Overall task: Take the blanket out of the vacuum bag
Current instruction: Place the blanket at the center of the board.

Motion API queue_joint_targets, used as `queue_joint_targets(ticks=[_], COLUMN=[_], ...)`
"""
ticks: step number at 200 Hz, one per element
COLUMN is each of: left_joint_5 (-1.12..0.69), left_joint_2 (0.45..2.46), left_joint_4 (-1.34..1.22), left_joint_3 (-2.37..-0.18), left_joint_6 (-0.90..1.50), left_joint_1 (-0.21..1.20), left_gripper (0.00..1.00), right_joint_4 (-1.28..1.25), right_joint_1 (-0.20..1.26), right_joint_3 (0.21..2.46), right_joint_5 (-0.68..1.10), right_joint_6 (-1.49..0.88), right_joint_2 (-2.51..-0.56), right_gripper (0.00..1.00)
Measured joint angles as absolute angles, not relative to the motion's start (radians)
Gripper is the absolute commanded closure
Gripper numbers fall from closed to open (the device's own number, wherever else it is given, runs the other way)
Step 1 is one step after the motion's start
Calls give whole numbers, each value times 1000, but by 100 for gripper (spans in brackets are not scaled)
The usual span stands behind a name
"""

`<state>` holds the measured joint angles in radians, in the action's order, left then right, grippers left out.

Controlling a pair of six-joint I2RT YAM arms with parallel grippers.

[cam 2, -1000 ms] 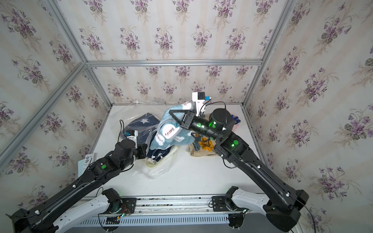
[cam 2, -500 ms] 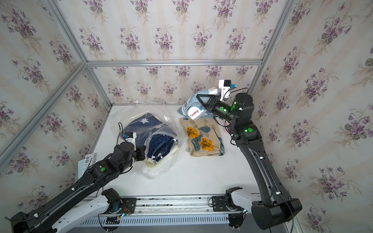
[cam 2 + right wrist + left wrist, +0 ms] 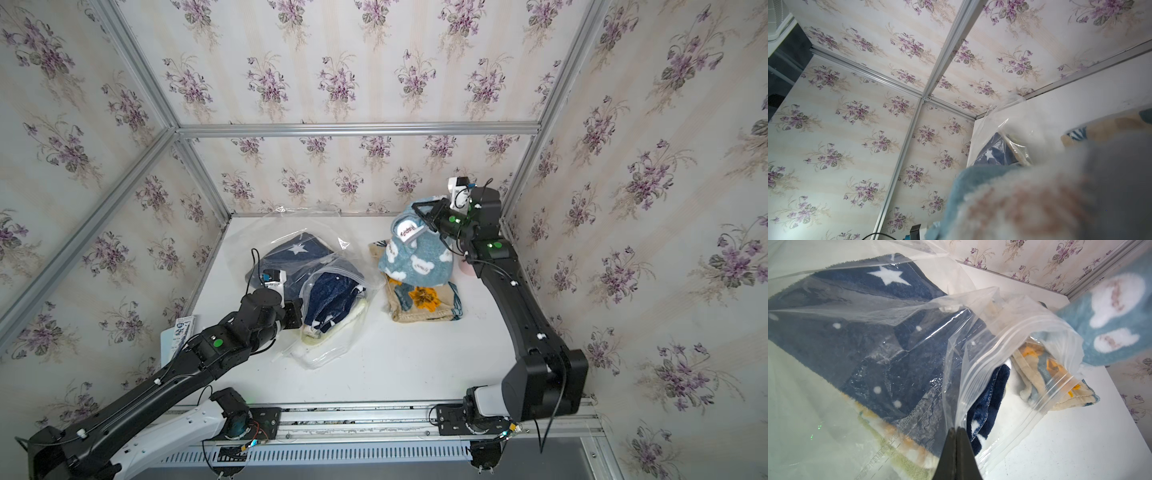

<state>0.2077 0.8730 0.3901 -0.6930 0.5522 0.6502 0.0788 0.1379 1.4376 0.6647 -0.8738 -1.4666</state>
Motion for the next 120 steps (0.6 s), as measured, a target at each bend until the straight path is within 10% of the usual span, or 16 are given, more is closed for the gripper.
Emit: queue_joint_targets(ticks=[33, 120], left_joint_5=[204, 157], left_joint_2=[892, 871], left_joint_4=[363, 348], left_joint_3=[-695, -676], left_joint_6=[538, 540], left_joint_1=[649, 648], left_gripper=[100, 100], right_joint_4=[53, -197], right_joint_1=[138, 183], right_joint_3=[1531, 505], right_joint_5=[628, 476], right_joint_6=[-830, -1108], right_joint_2=[-1517, -1229], right_gripper=[100, 100])
